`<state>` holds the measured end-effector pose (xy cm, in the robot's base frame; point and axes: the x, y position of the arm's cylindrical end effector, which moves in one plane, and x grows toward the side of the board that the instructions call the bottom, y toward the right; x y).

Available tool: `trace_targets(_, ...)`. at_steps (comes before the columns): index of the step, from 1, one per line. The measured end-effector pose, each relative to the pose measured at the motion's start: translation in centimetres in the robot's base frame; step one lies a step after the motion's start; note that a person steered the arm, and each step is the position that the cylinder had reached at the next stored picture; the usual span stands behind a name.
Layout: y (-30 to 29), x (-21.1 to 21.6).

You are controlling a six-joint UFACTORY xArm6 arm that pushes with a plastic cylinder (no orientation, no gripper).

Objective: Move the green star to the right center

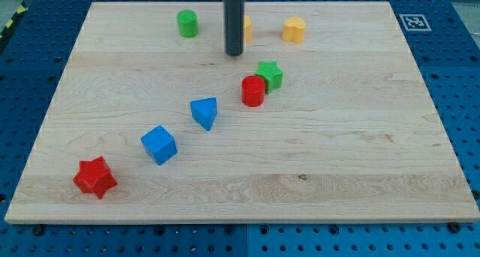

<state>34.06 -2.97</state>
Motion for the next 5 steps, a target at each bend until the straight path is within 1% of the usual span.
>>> trace_targets(1, 0.1, 4.3)
trace_targets(2, 3.0, 5.0)
trace_targets(3, 7.3, 6.0)
trace_targets(5, 15.5, 10.0)
